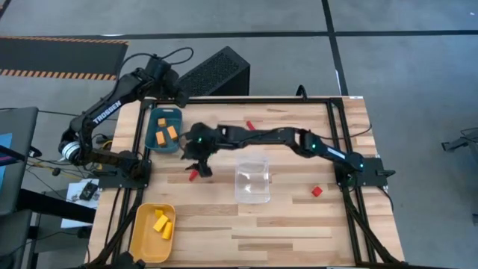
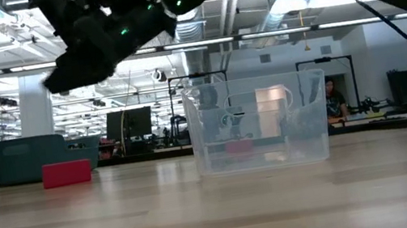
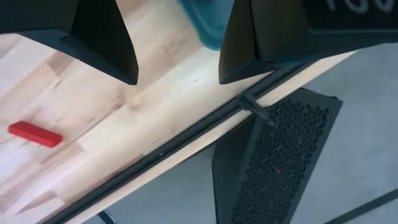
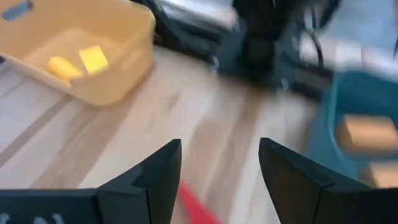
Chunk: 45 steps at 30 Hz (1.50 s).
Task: Sort & place blocks by color
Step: Put the left red block into the transparent bin
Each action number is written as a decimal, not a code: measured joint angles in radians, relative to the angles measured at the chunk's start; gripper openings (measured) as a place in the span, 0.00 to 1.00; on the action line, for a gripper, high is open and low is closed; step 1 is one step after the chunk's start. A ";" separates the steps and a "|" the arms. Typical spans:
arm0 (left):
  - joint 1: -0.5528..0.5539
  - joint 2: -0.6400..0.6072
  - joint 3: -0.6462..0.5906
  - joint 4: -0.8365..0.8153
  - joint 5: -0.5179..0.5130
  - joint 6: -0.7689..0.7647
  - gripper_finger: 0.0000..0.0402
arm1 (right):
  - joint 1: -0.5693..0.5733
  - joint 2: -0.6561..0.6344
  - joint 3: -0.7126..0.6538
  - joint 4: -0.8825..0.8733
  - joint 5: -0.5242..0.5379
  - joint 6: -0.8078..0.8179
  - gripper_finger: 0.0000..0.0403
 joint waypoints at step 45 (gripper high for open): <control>-0.199 0.004 -0.002 -0.003 -0.162 -0.111 0.52 | -0.005 0.110 -0.034 -0.073 0.032 -0.088 0.59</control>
